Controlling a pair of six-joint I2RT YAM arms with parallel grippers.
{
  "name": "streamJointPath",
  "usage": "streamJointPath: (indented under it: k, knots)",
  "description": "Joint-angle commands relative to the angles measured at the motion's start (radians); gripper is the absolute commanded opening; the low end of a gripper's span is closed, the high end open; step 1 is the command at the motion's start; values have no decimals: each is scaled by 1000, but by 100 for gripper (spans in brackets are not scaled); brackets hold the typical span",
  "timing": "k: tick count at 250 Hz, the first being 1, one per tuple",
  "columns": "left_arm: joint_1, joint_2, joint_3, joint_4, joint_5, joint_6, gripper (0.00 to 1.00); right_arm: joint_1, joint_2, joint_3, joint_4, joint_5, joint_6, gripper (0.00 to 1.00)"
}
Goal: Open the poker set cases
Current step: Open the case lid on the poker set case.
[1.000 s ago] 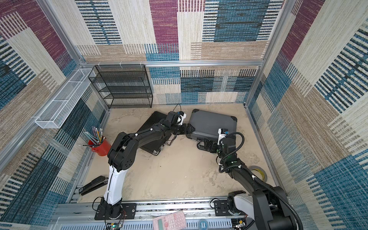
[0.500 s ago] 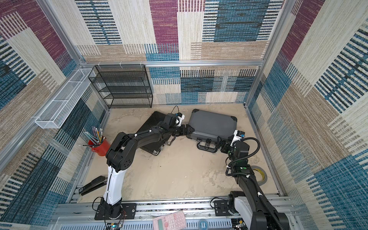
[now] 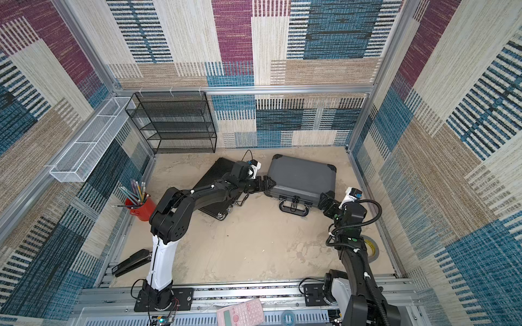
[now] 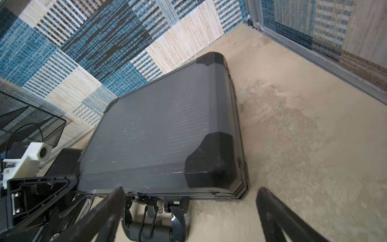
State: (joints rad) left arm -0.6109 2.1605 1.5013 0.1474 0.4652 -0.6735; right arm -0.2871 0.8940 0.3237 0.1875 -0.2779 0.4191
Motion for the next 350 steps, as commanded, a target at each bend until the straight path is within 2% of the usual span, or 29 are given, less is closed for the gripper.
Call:
streamJointPath:
  k: [1,54,94,198,350]
  knots:
    - [-6,-5,-7,46,64,-7,90,-40,14,-2,4,-56,19,99]
    - [-6,-6,-23,125,96,-26,91,-109,57,-3,30,-141,30,99]
    - [-6,-9,-29,184,141,-48,92,-123,108,7,71,-229,46,99]
    - [4,-17,-67,338,193,-156,93,-154,144,-2,151,-337,112,99]
    - [8,-67,-96,246,123,-90,94,-162,201,25,270,-465,238,99]
